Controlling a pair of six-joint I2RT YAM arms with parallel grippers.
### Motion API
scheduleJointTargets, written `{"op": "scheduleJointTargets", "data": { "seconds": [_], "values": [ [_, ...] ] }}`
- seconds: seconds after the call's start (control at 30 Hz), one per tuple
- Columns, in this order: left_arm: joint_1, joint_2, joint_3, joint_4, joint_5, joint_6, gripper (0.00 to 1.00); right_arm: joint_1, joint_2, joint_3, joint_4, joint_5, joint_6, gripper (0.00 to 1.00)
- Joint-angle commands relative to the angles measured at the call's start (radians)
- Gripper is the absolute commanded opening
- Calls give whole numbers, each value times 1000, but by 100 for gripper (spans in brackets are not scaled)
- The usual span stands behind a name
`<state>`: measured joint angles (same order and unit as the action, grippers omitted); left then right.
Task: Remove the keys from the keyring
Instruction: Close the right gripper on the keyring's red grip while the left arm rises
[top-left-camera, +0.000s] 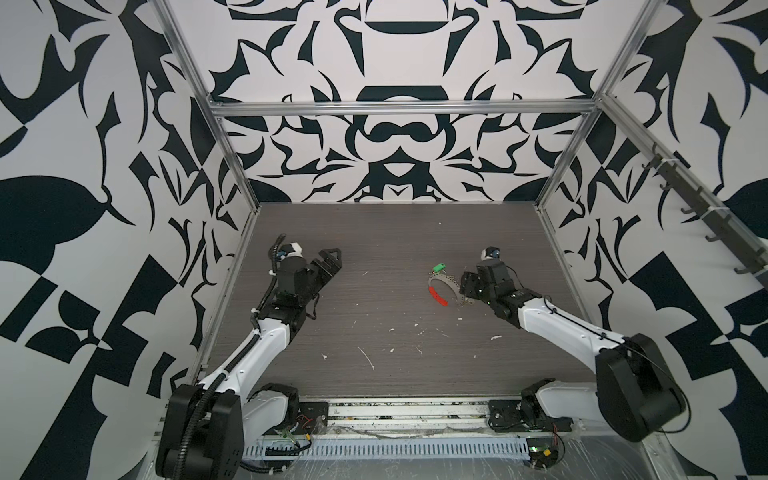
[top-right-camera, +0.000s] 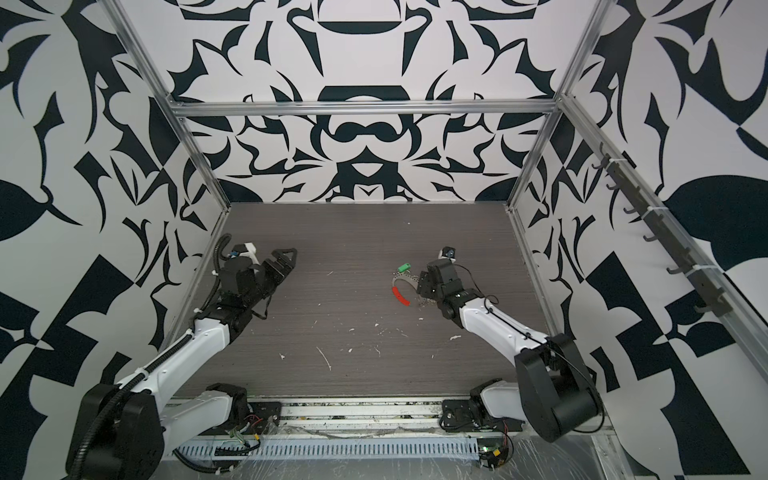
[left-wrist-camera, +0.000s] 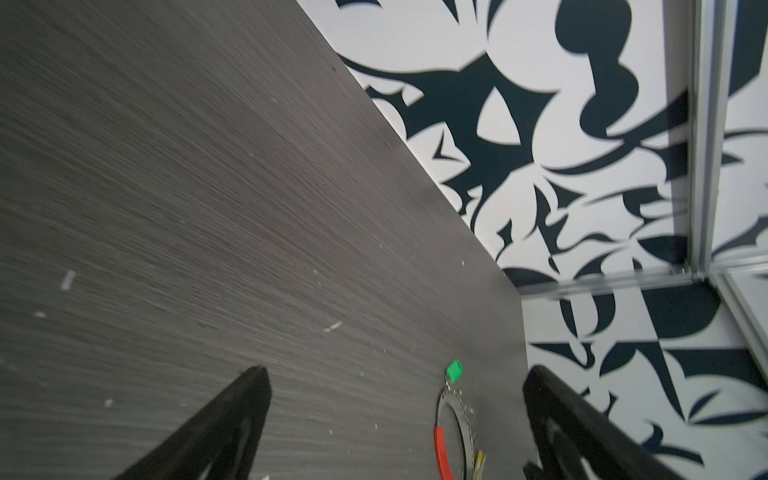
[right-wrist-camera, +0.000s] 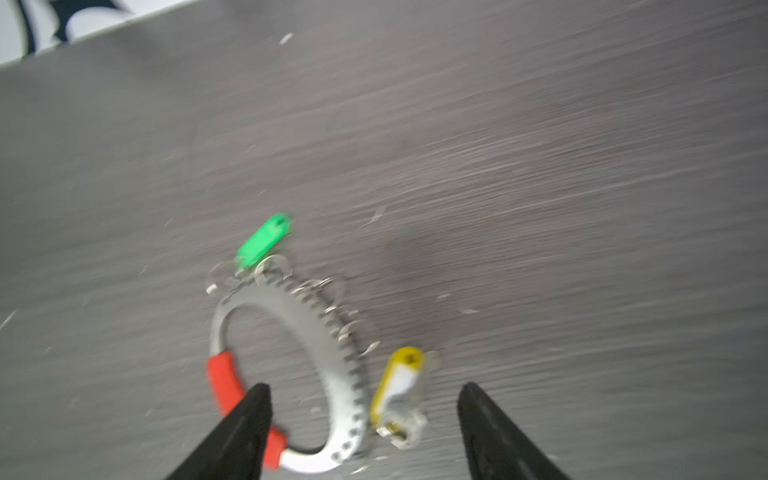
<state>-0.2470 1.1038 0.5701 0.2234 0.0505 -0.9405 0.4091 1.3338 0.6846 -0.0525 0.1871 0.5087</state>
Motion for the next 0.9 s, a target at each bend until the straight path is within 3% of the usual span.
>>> {"op": "scheduleJointTargets", "data": {
  "seconds": [0.0, 0.2, 0.33, 0.87],
  "values": [
    [-12, -1, 35, -87, 43, 66, 95, 46, 52, 67, 30, -90, -80, 72],
    [-32, 10, -10, -72, 138, 91, 88, 120, 182, 151, 15, -143, -123, 71],
    [-43, 24, -24, -100, 156, 95, 82, 129, 270, 219, -51, -150, -134, 63],
    [-49, 19, -39, -134, 193, 109, 73, 178, 482, 413, -267, -39, -216, 49]
  ]
}}
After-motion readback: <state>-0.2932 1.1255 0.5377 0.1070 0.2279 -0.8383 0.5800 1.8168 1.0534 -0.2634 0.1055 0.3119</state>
